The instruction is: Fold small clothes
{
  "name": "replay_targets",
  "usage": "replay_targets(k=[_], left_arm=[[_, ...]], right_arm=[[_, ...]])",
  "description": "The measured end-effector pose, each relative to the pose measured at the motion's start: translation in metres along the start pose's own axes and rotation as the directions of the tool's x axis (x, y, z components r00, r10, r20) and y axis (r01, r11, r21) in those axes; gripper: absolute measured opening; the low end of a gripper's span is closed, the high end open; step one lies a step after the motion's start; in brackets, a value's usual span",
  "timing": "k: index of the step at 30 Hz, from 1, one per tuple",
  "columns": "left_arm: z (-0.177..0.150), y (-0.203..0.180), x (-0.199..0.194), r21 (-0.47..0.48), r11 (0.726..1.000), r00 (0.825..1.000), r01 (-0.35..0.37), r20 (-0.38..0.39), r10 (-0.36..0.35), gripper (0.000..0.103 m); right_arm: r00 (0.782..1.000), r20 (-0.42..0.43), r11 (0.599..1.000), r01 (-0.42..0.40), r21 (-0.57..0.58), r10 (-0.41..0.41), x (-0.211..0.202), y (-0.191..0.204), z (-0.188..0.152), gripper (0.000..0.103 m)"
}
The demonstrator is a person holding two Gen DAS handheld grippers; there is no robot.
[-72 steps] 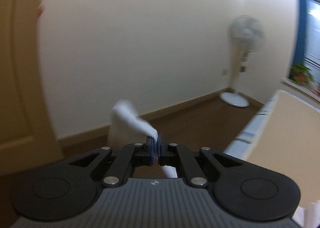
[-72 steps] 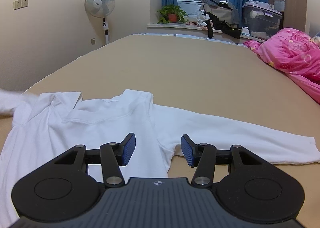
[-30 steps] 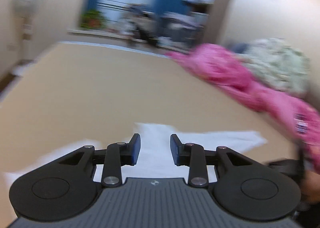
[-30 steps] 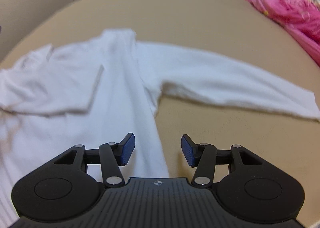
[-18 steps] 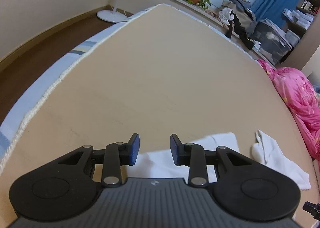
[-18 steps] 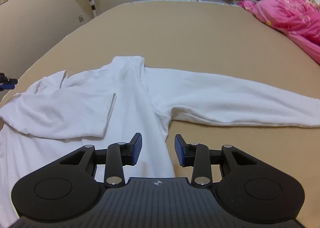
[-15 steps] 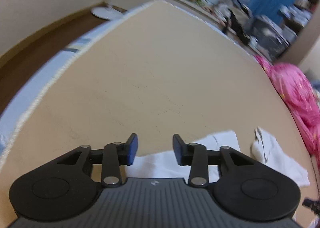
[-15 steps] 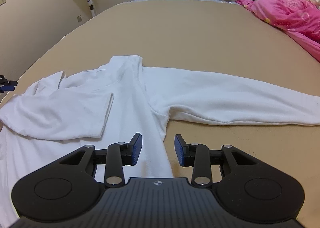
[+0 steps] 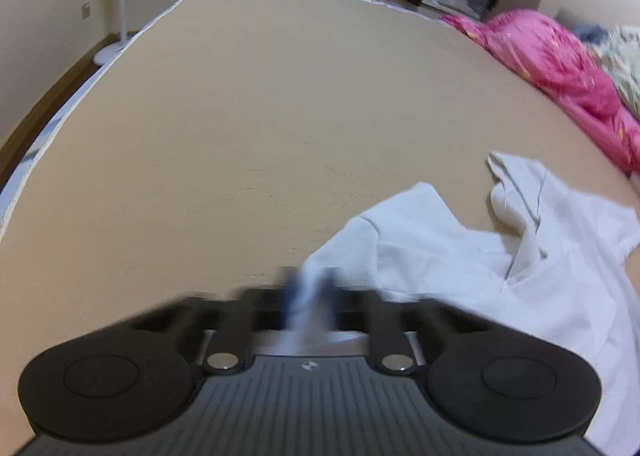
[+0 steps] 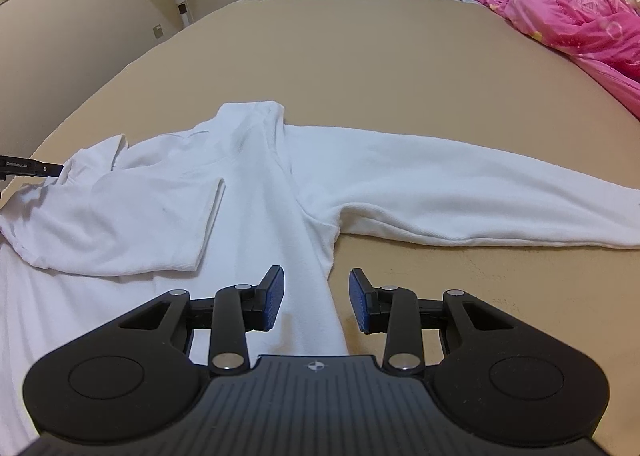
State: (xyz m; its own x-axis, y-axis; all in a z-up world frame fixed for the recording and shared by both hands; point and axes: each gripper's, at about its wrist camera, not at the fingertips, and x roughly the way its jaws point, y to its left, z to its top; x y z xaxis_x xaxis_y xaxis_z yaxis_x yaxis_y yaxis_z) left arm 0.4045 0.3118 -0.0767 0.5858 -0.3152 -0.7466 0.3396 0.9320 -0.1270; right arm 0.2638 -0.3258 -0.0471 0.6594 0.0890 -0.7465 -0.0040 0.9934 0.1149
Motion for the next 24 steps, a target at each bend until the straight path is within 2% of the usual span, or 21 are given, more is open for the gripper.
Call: replay_targets(k=[2,3,4,5,6,7,8,9,10,11,12,14,17,19,20,21,24], left_arm=[[0.004,-0.008,-0.005,0.048,0.999,1.000,-0.014,0.017,0.013,0.001],[0.006,-0.015,-0.005,0.053,0.997,0.998,-0.050,0.038,0.048,0.001],[0.011,-0.016,-0.008,0.021,0.993,0.992,-0.113,0.060,0.111,0.001],[0.015,-0.003,-0.017,-0.065,0.984,0.982,-0.167,0.079,0.172,0.001],[0.015,0.013,-0.027,-0.175,0.969,0.976,-0.174,0.097,0.193,0.000],[0.011,0.025,-0.034,-0.243,0.954,0.973,-0.178,0.101,0.208,0.000],[0.007,0.028,-0.037,-0.250,0.939,0.961,-0.235,0.087,0.264,0.000],[0.005,0.028,-0.037,-0.223,0.943,0.964,-0.246,0.045,0.262,0.000],[0.002,0.028,-0.037,-0.220,0.952,0.976,-0.211,0.001,0.216,0.011],[-0.002,0.027,-0.042,-0.231,0.956,0.983,-0.182,-0.009,0.185,0.015],[-0.003,0.025,-0.053,-0.237,0.952,0.979,-0.196,0.008,0.204,0.023],[-0.001,0.022,-0.079,-0.288,0.931,0.968,-0.226,0.036,0.247,0.026],[-0.005,0.018,-0.108,-0.410,0.889,0.975,-0.205,-0.008,0.221,0.026],[-0.015,0.009,-0.129,-0.428,0.879,0.975,-0.211,-0.036,0.217,0.031],[-0.022,0.002,-0.139,-0.421,0.883,0.976,-0.208,-0.029,0.216,0.034],[-0.031,-0.006,-0.148,-0.416,0.886,0.976,-0.203,-0.012,0.218,0.040],[-0.065,-0.014,-0.166,-0.421,0.894,0.978,-0.154,0.062,0.197,0.051]], right_arm=[[1.000,0.001,1.000,0.003,0.000,-0.003,0.001,0.001,0.000,0.037],[1.000,0.002,1.000,0.005,0.000,-0.005,0.001,0.001,0.000,0.037],[1.000,0.004,1.000,0.007,0.001,-0.007,0.001,0.001,0.000,0.037],[1.000,0.006,1.000,0.008,0.002,-0.008,0.001,0.002,0.000,0.037],[1.000,0.009,1.000,0.008,0.002,-0.008,0.001,0.003,0.000,0.037],[1.000,0.011,1.000,0.009,0.003,-0.009,0.001,0.003,0.000,0.037],[1.000,0.012,1.000,0.008,0.003,-0.008,0.001,0.003,0.001,0.037],[1.000,0.015,1.000,0.004,0.003,-0.005,0.001,0.003,0.001,0.037],[1.000,0.018,1.000,0.002,0.002,-0.002,0.000,0.003,0.001,0.037],[1.000,0.022,1.000,0.001,0.000,-0.001,0.000,0.003,0.002,0.037],[1.000,0.024,1.000,0.000,0.001,0.000,-0.001,0.003,0.002,0.037],[1.000,0.024,1.000,-0.005,0.009,0.004,-0.001,0.002,0.002,0.037],[0.999,0.043,1.000,-0.017,0.018,0.017,-0.004,0.002,0.004,0.037],[0.996,0.079,0.999,-0.047,0.019,0.046,-0.009,0.005,0.006,0.031],[0.994,0.095,0.998,-0.064,0.016,0.062,-0.010,0.008,0.007,0.023],[0.990,0.111,0.996,-0.089,0.016,0.086,-0.012,0.012,0.008,0.020],[0.977,0.124,0.983,-0.180,0.042,0.174,-0.008,0.022,0.012,0.020]])
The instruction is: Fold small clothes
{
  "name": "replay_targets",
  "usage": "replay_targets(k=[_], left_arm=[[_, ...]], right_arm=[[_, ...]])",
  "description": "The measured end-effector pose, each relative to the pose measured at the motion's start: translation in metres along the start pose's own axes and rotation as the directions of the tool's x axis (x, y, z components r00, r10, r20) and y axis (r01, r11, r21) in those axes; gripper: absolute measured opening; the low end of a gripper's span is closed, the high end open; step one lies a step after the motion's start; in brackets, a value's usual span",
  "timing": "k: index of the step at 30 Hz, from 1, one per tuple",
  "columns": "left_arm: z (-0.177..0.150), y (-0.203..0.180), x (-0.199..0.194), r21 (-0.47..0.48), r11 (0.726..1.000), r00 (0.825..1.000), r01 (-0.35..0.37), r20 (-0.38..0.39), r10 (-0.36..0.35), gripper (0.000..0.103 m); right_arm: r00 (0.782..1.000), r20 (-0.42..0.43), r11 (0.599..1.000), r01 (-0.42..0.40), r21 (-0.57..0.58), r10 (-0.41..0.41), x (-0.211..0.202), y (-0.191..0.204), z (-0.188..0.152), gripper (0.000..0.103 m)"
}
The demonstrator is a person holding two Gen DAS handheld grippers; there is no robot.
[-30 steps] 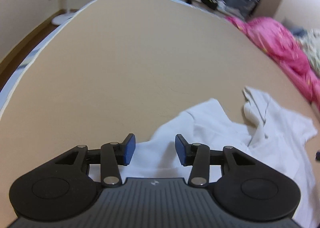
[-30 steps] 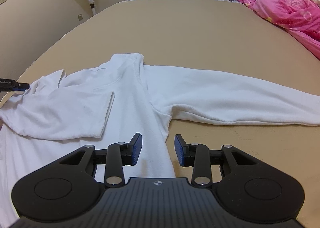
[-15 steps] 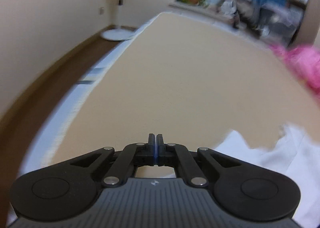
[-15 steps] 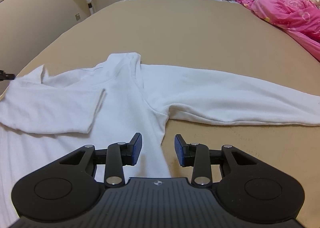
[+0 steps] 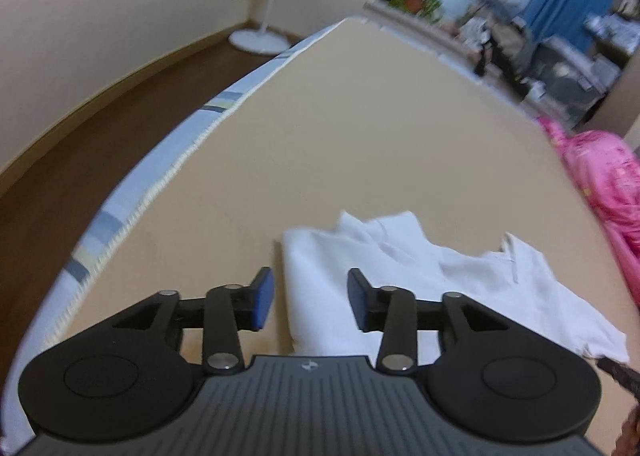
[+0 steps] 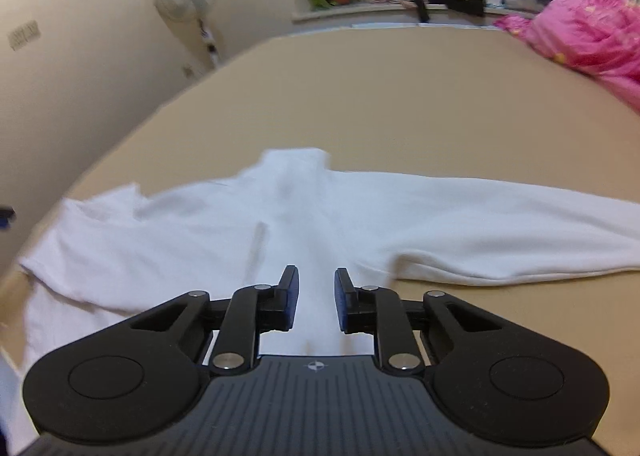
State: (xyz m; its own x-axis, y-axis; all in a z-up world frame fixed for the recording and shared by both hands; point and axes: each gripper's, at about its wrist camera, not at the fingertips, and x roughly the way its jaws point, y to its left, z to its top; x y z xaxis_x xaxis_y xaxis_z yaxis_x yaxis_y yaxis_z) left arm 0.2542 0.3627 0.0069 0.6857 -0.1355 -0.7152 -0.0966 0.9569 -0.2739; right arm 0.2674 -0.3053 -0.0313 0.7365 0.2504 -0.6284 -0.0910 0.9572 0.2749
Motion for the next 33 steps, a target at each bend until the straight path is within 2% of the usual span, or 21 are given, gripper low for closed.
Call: replay_targets(k=[1,2,3,6,8,9,11,14,16,17,19,21,23,25,26,28,29,30,31,32,33], left_arm=[[-0.014,0.002,0.004,-0.009,1.000,1.000,0.002,-0.025,-0.003,0.052],[-0.021,0.004,0.011,-0.004,1.000,0.994,-0.013,-0.108,0.013,0.051],[-0.026,0.005,0.014,0.016,0.999,0.988,-0.029,-0.154,0.031,0.050],[-0.032,0.009,0.012,0.052,0.999,0.986,0.002,-0.166,0.007,0.055],[-0.040,0.013,0.023,0.050,0.999,0.972,-0.021,-0.233,0.032,0.055],[-0.043,0.011,0.028,0.079,0.996,0.965,-0.039,-0.254,0.058,0.055],[-0.044,0.002,0.031,0.156,0.986,0.967,-0.067,-0.234,0.102,0.055],[-0.040,-0.005,0.033,0.144,0.989,0.981,-0.030,-0.185,0.056,0.055],[-0.041,-0.011,0.039,0.163,0.986,0.982,-0.028,-0.181,0.058,0.053],[-0.042,-0.014,0.042,0.185,0.982,0.981,-0.027,-0.184,0.062,0.048],[-0.043,-0.021,0.045,0.241,0.970,0.983,-0.029,-0.169,0.072,0.008],[-0.044,-0.022,0.039,0.257,0.966,0.990,-0.033,-0.122,0.066,0.006],[-0.043,-0.021,0.025,0.256,0.966,0.996,-0.035,-0.068,0.054,0.005],[-0.041,-0.022,0.004,0.283,0.959,0.999,-0.029,-0.006,0.032,0.004],[-0.044,-0.026,-0.007,0.313,0.949,0.999,-0.033,0.025,0.027,0.004],[-0.055,-0.037,-0.020,0.408,0.911,0.998,-0.058,0.054,0.039,0.004],[-0.063,-0.045,-0.021,0.473,0.879,0.998,-0.068,0.050,0.050,0.004],[-0.073,-0.053,-0.020,0.538,0.841,0.998,-0.061,0.023,0.057,0.005],[-0.082,-0.059,-0.013,0.584,0.811,0.998,-0.019,-0.044,0.055,0.007],[-0.092,-0.065,-0.005,0.619,0.785,0.990,0.025,-0.122,0.065,0.009],[-0.101,-0.072,0.000,0.662,0.748,0.983,0.048,-0.165,0.082,0.009]], right_arm=[[1.000,-0.005,1.000,-0.025,0.012,0.025,0.003,0.002,0.001,0.020],[0.999,-0.014,0.998,-0.047,0.029,0.048,0.008,0.005,0.001,0.021],[0.997,-0.025,0.996,-0.074,0.055,0.075,0.015,0.007,0.002,0.021],[0.990,-0.058,0.985,-0.119,0.128,0.127,0.035,0.011,0.002,0.031],[0.987,-0.089,0.981,-0.120,0.151,0.134,0.050,0.014,0.000,0.032],[0.987,-0.100,0.982,-0.109,0.155,0.125,0.057,0.016,-0.001,0.032],[0.984,-0.121,0.982,-0.107,0.157,0.127,0.070,0.019,-0.001,0.032],[0.980,-0.149,0.983,-0.109,0.145,0.130,0.085,0.024,-0.005,0.032],[0.981,-0.150,0.987,-0.102,0.124,0.120,0.091,0.029,-0.008,0.035],[0.984,-0.141,0.990,-0.099,0.104,0.113,0.094,0.032,-0.009,0.035],[0.989,-0.120,0.995,-0.086,0.050,0.092,0.096,0.039,-0.009,0.026],[0.991,-0.095,0.995,-0.091,0.028,0.093,0.096,0.041,-0.006,0.012],[0.992,-0.036,0.993,-0.119,0.021,0.120,0.087,0.044,0.004,0.010],[0.984,0.094,0.989,-0.150,-0.004,0.150,0.063,0.047,0.025,0.009],[0.969,0.180,0.985,-0.172,-0.015,0.172,0.046,0.049,0.037,0.008],[0.939,0.291,0.983,-0.181,-0.033,0.183,0.022,0.047,0.054,0.008],[0.925,0.332,0.983,-0.179,-0.049,0.185,0.014,0.044,0.059,0.008],[0.923,0.341,0.984,-0.170,-0.062,0.181,0.013,0.040,0.060,0.008],[0.937,0.313,0.988,-0.136,-0.072,0.152,0.019,0.035,0.060,0.008],[0.962,0.258,0.995,-0.069,-0.077,0.087,0.032,0.029,0.058,0.008],[0.985,0.167,0.995,0.043,-0.087,-0.028,0.052,0.022,0.054,0.009]])
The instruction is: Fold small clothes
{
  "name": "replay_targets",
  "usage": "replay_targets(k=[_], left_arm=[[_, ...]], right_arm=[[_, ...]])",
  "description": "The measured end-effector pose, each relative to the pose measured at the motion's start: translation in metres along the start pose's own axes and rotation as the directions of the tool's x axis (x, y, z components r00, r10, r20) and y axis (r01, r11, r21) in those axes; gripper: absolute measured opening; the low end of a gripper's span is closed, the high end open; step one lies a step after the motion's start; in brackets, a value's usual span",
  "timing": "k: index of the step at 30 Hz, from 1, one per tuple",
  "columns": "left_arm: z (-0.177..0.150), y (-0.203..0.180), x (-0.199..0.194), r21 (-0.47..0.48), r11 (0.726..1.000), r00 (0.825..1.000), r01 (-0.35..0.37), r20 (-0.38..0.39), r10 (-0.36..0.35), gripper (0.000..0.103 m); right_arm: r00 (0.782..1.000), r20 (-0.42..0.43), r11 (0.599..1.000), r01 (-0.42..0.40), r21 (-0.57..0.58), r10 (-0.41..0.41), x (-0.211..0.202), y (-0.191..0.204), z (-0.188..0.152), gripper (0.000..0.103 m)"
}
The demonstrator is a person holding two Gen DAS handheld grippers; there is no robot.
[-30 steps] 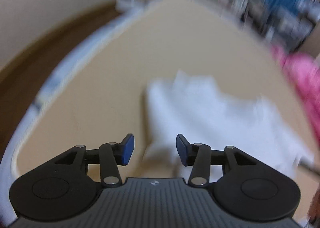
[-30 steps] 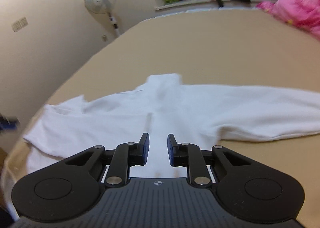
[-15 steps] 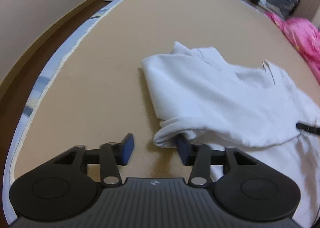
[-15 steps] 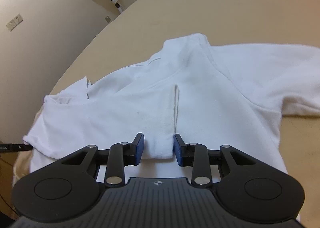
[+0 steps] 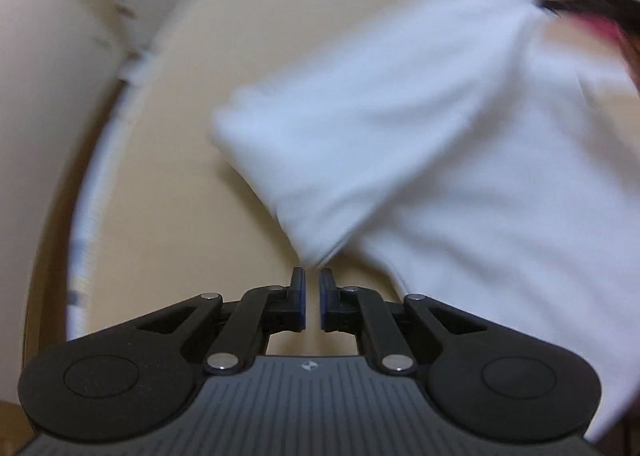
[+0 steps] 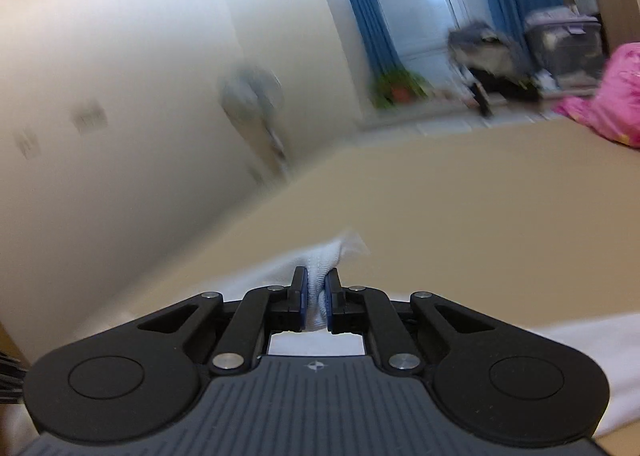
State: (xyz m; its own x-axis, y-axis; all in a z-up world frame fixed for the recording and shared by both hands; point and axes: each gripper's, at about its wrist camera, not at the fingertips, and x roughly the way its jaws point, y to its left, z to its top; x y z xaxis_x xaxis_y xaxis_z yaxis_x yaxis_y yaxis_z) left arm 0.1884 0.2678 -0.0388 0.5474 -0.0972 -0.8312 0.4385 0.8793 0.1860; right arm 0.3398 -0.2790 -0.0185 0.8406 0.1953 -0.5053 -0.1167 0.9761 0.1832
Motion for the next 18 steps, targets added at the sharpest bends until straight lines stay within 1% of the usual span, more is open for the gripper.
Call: replay_targets(k=[1,2,3,4,5,6,7,8,9,10,11,12,13,14,15,17,18], left_arm=[[0.000,-0.005,-0.001,0.027,1.000,1.000,0.016,0.003,-0.017,0.011],[0.002,-0.004,-0.006,0.011,0.998,0.998,0.058,0.033,-0.058,0.013],[0.006,0.003,-0.014,-0.045,0.993,0.991,0.110,0.082,-0.106,0.020],[0.010,0.011,-0.020,-0.108,0.982,0.981,0.153,0.136,-0.138,0.030],[0.014,0.020,-0.025,-0.169,0.969,0.971,0.181,0.187,-0.148,0.036],[0.018,0.026,-0.027,-0.222,0.956,0.965,0.191,0.222,-0.142,0.048],[0.022,0.032,-0.025,-0.267,0.945,0.964,0.187,0.236,-0.124,0.054],[0.026,0.037,-0.021,-0.307,0.935,0.966,0.177,0.234,-0.107,0.054],[0.031,0.041,-0.015,-0.348,0.922,0.971,0.171,0.220,-0.097,0.054],[0.035,0.047,-0.009,-0.396,0.903,0.976,0.164,0.201,-0.088,0.054],[0.037,0.055,0.001,-0.457,0.874,0.978,0.167,0.187,-0.089,0.054],[0.038,0.063,0.010,-0.521,0.834,0.979,0.183,0.178,-0.103,0.054],[0.039,0.070,0.019,-0.576,0.794,0.978,0.196,0.172,-0.117,0.054],[0.040,0.076,0.028,-0.619,0.758,0.978,0.205,0.163,-0.131,0.054],[0.041,0.082,0.039,-0.648,0.732,0.978,0.210,0.151,-0.146,0.054],[0.044,0.091,0.055,-0.677,0.706,0.978,0.206,0.130,-0.161,0.054],[0.044,0.095,0.063,-0.689,0.696,0.979,0.202,0.126,-0.159,0.054]], right_arm=[[0.991,-0.105,0.996,0.088,-0.008,-0.088,0.019,-0.010,-0.011,0.009],[0.974,-0.184,0.990,0.137,0.031,-0.129,0.032,-0.023,-0.021,0.010],[0.961,-0.243,0.981,0.160,0.110,-0.130,0.039,-0.037,-0.027,0.015],[0.960,-0.255,0.973,0.162,0.166,-0.116,0.040,-0.045,-0.028,0.017],[0.964,-0.235,0.971,0.164,0.172,-0.121,0.036,-0.045,-0.025,0.020],[0.970,-0.193,0.975,0.174,0.138,-0.146,0.030,-0.041,-0.021,0.021],[0.974,-0.156,0.979,0.178,0.099,-0.162,0.024,-0.036,-0.018,0.022],[0.979,-0.129,0.982,0.171,0.078,-0.161,0.020,-0.033,-0.017,0.026],[0.985,-0.112,0.987,0.142,0.078,-0.133,0.017,-0.030,-0.016,0.027],[0.989,-0.112,0.990,0.107,0.093,-0.096,0.018,-0.029,-0.015,0.027],[0.990,-0.128,0.991,0.072,0.109,-0.058,0.020,-0.029,-0.017,0.027],[0.984,-0.173,0.992,0.051,0.114,-0.031,0.027,-0.029,-0.021,0.028],[0.972,-0.234,0.993,0.063,0.095,-0.039,0.035,-0.029,-0.026,0.029],[0.949,-0.303,0.993,0.105,0.053,-0.084,0.045,-0.029,-0.033,0.027],[0.943,-0.313,0.991,0.130,0.023,-0.116,0.049,-0.030,-0.038,0.016],[0.950,-0.284,0.987,0.153,0.050,-0.133,0.044,-0.029,-0.030,0.015],[0.959,-0.253,0.986,0.153,0.068,-0.132,0.037,-0.029,-0.024,0.019]])
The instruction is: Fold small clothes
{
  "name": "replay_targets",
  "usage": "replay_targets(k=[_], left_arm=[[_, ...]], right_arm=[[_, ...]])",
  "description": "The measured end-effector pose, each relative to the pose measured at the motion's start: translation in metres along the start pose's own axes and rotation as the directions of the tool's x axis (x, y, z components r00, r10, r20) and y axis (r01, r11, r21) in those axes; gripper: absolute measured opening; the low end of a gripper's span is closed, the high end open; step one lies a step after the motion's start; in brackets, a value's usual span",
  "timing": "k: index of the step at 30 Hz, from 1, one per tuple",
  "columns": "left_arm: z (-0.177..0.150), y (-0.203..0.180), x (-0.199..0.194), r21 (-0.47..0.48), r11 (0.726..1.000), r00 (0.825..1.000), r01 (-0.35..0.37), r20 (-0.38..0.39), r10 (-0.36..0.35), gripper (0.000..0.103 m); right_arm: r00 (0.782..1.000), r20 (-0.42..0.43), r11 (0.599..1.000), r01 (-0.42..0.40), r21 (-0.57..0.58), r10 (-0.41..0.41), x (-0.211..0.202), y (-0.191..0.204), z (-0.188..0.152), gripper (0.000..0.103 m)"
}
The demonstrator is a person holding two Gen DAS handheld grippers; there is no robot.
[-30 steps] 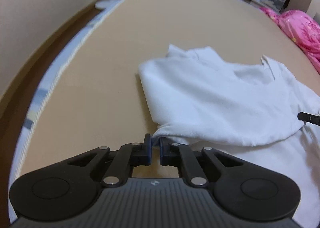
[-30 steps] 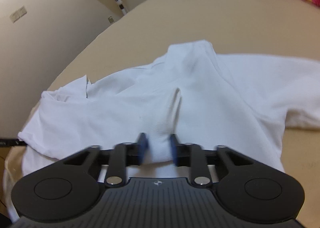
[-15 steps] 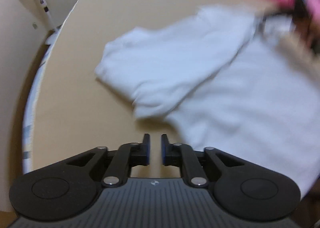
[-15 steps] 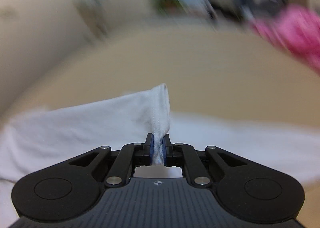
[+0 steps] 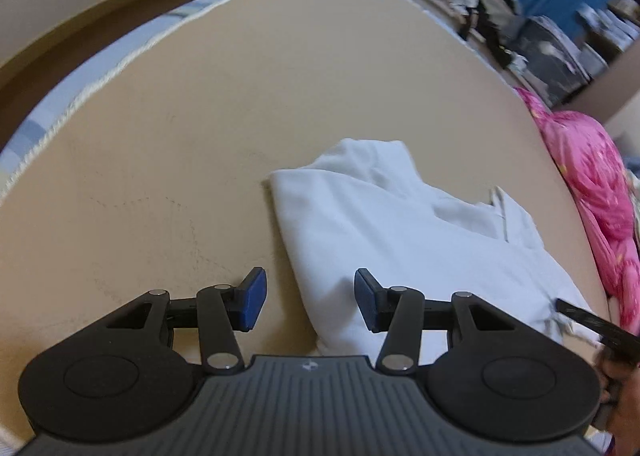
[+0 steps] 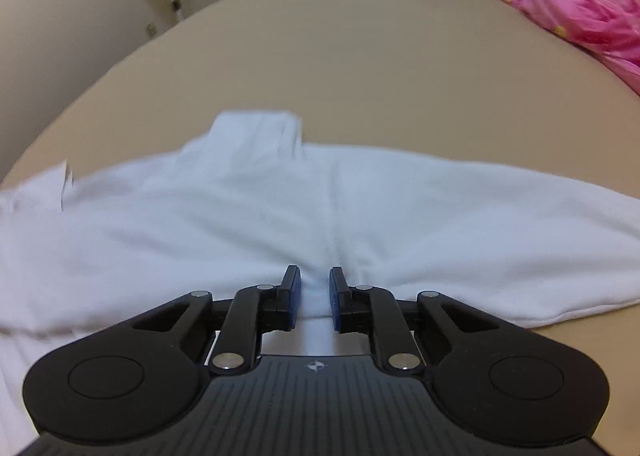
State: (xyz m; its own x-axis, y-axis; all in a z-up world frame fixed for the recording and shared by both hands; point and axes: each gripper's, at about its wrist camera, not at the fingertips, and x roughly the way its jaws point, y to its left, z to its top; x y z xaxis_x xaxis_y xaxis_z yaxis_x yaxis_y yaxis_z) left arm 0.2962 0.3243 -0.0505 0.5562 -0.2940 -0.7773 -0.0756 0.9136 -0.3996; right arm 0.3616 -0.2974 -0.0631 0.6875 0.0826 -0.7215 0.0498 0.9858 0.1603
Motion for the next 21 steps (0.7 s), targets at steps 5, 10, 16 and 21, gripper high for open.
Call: replay_targets(k=[5,10,16,21], left_arm=[[0.009,0.009,0.024,-0.066,0.997,0.999,0.037,0.001,-0.037,0.031],[0.024,0.002,-0.017,-0.018,0.998,0.970,0.052,0.239,-0.046,0.004],[0.016,0.004,-0.022,0.005,0.998,0.991,-0.058,0.125,0.056,0.009],[-0.007,-0.009,-0.041,0.120,0.991,0.996,0.060,0.065,-0.068,0.009]], right_arm=[[0.992,0.129,1.000,-0.014,0.005,0.013,-0.036,-0.011,0.016,0.023],[0.991,0.103,0.992,-0.098,0.078,0.089,-0.062,-0.037,0.020,0.024],[0.991,0.116,0.995,-0.069,0.065,0.061,-0.099,-0.066,0.010,0.036],[0.997,0.071,0.987,-0.040,0.158,0.029,-0.086,-0.092,-0.011,0.036]])
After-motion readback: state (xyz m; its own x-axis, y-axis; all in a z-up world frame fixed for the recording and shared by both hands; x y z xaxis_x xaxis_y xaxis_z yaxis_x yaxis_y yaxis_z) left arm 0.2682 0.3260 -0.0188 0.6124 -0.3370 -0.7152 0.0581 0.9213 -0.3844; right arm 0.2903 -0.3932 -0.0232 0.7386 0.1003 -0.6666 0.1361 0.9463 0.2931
